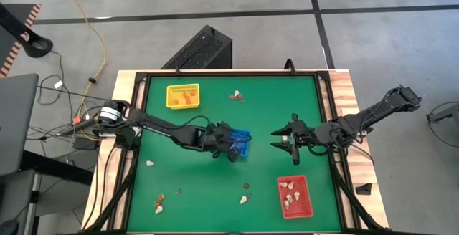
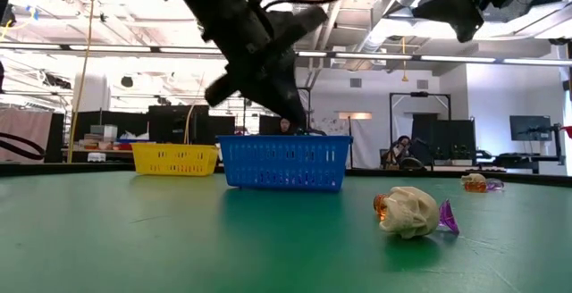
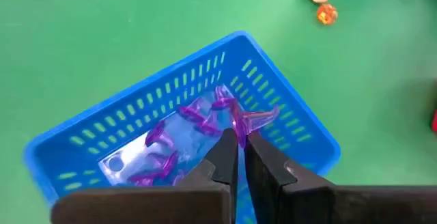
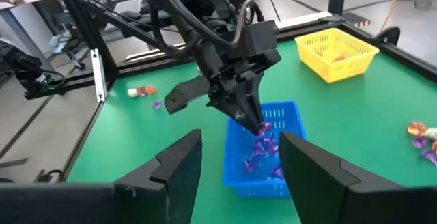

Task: Sort Halloween decoration
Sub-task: Put the witch hat toy into the blue bin, then put the pumpkin toy into the yellow bin

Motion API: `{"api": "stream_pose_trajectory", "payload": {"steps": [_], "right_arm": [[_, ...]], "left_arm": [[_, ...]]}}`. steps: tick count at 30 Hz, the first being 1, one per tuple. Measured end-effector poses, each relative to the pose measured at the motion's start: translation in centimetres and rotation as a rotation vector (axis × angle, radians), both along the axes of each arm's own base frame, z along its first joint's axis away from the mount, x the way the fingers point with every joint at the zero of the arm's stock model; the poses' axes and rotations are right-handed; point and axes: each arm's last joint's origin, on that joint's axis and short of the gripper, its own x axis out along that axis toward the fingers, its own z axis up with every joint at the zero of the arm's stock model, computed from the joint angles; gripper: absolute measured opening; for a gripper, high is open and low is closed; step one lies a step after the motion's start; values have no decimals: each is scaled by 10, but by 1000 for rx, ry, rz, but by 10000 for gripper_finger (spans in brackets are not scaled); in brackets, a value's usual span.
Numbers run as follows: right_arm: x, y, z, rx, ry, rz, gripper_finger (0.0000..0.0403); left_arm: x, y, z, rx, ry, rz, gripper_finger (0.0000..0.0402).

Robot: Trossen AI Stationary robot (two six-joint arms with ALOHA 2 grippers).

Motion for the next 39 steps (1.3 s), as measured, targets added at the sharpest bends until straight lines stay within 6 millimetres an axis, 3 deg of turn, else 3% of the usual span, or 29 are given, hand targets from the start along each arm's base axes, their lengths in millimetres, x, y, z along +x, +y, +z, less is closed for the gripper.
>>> {"api": "stream_pose_trajectory", "payload": {"steps": [12,18,25,30,34,39], "right_arm": [[-2,-1,-5,-92,75,11,224],[0,-6,-2,-100,95,-19,224],[13,-8,-20,-48,208,-87,224],[20,-11,-38,70,327,-160,224],[15,-10,-44,224,469,-233,224],[13,-6,-51,400,589,-369,218]], "left_arm": [[-3,15,15,-85,191,0,122],[-6,4,41,16,262,-27,139],[-55,-29,43,309,428,22,139],[-84,-54,19,378,271,80,132],[-84,-79,-1,418,33,-26,125],[-80,-98,-5,517,-237,-289,121]]}}
